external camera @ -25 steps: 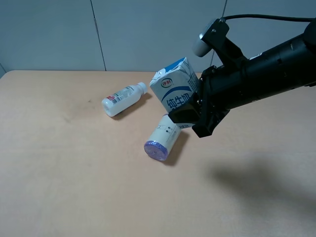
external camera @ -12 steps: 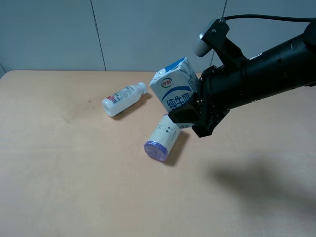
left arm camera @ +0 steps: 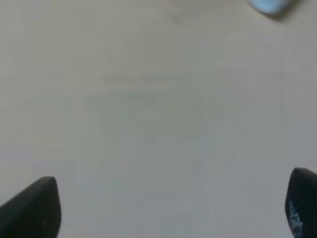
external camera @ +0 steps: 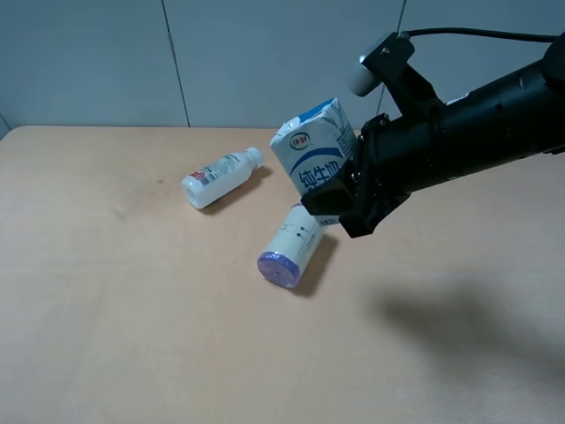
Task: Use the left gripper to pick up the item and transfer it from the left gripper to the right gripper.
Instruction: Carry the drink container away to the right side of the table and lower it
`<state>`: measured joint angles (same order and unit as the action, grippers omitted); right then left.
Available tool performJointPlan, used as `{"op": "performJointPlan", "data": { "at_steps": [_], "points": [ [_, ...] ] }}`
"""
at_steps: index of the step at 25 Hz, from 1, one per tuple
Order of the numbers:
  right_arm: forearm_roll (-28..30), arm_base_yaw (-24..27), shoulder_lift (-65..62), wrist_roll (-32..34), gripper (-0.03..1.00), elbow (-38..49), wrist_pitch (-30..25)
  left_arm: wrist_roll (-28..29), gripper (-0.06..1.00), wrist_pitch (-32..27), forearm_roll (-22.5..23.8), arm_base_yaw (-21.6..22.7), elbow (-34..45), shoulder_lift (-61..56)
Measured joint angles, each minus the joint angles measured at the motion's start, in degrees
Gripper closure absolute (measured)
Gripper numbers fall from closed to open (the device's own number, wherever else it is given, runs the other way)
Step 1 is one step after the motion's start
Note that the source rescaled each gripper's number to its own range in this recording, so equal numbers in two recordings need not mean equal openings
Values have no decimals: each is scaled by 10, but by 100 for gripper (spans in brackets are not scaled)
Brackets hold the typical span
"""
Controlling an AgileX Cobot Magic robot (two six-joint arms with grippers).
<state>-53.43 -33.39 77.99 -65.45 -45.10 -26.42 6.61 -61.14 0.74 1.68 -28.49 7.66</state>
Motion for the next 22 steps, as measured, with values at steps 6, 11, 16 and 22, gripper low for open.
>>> {"op": "performJointPlan", "data": {
  "at_steps": [6, 11, 16, 22],
  "points": [
    [-1, 0, 0, 62, 94, 0, 39, 0, 11, 6, 0, 61, 0, -72],
    [39, 2, 0, 182, 94, -5, 60, 0, 11, 5, 0, 70, 0, -78],
    [190, 41, 1, 357, 94, -50, 4, 0, 11, 5, -1, 71, 0, -78],
    [390, 116, 1, 548, 94, -109, -106, 0, 11, 5, -1, 71, 0, -78]
  ]
}}
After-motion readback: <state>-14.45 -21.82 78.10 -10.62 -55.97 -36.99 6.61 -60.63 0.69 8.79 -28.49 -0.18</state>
